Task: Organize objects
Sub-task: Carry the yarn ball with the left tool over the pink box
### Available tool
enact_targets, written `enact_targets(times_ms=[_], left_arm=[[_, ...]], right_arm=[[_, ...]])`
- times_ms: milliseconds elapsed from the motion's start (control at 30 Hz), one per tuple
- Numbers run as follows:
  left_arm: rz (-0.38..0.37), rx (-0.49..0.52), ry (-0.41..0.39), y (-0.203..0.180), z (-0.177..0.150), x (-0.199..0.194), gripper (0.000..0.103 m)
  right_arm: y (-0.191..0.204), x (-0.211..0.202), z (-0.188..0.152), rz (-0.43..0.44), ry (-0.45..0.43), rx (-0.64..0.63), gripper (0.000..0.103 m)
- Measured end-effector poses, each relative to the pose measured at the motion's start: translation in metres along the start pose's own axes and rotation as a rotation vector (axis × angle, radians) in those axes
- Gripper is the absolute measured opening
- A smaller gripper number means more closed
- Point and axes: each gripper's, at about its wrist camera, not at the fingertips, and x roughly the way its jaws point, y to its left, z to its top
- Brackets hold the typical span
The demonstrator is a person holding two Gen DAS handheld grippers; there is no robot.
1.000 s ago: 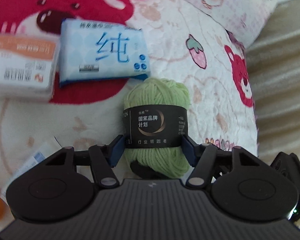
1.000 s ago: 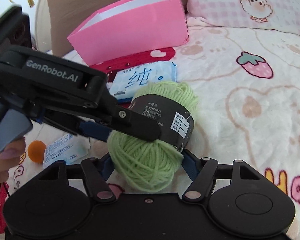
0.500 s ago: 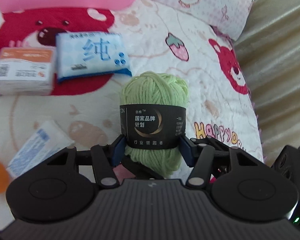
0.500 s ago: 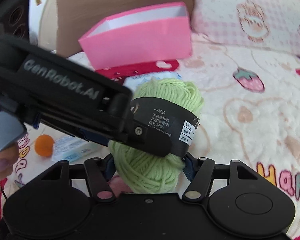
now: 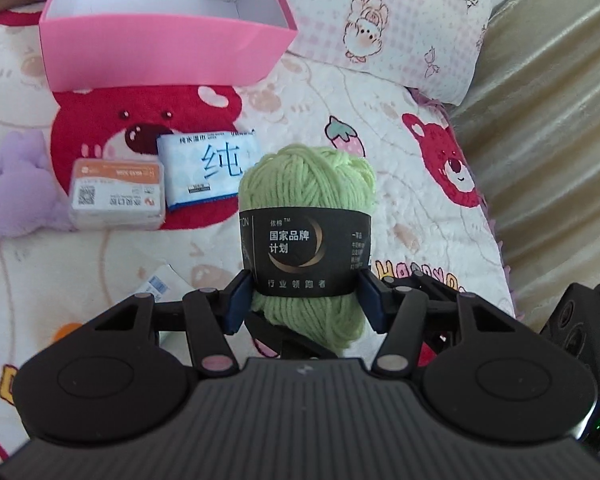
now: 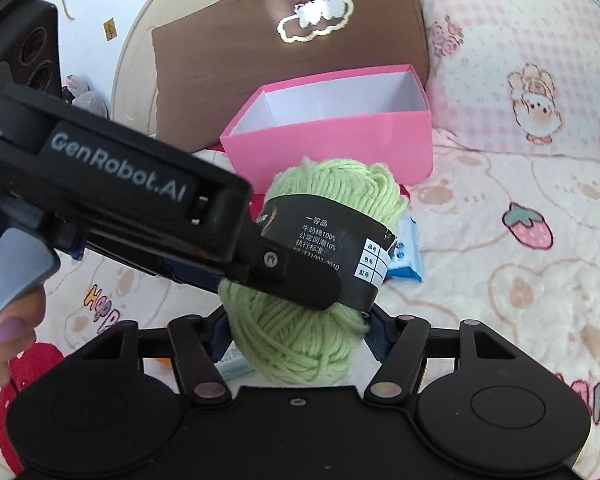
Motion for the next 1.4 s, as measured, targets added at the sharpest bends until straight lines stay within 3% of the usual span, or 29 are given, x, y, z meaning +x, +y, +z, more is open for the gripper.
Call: enact_targets(times_ms=[367,600,867,1033,1233,1400], left_arm=[[0.075,0.114,0.047,0.003,0.022,-0.020,0.057],[0.052,0.097,0.047,0.014,0.040,-0.052,0.057],[0.078,0.109,0.017,0.011,0.047,-0.094,0.058],[0.130,0.110,0.040,0.010,0.077,-0.101,0.059],[0.115,0.090,-0.011,0.020,0.110,-0.114,0.061],[0.137,0.067,-0.055,0.029,0.141,-0.125,0.062]], right_arm=[[0.013,0.011,0.021,0.038,0.027,0.066,0.069],[0.034,0.009,0.053,0.045,0.062,0.051,0.069],[0.058,-0.001,0.074,0.068,0.065,0.007,0.070],[0.062,0.007,0.104,0.069,0.057,-0.035,0.070],[0.059,0.018,0.139,0.066,0.029,-0.067,0.070],[0.055,0.030,0.166,0.123,-0.047,-0.124,0.070]])
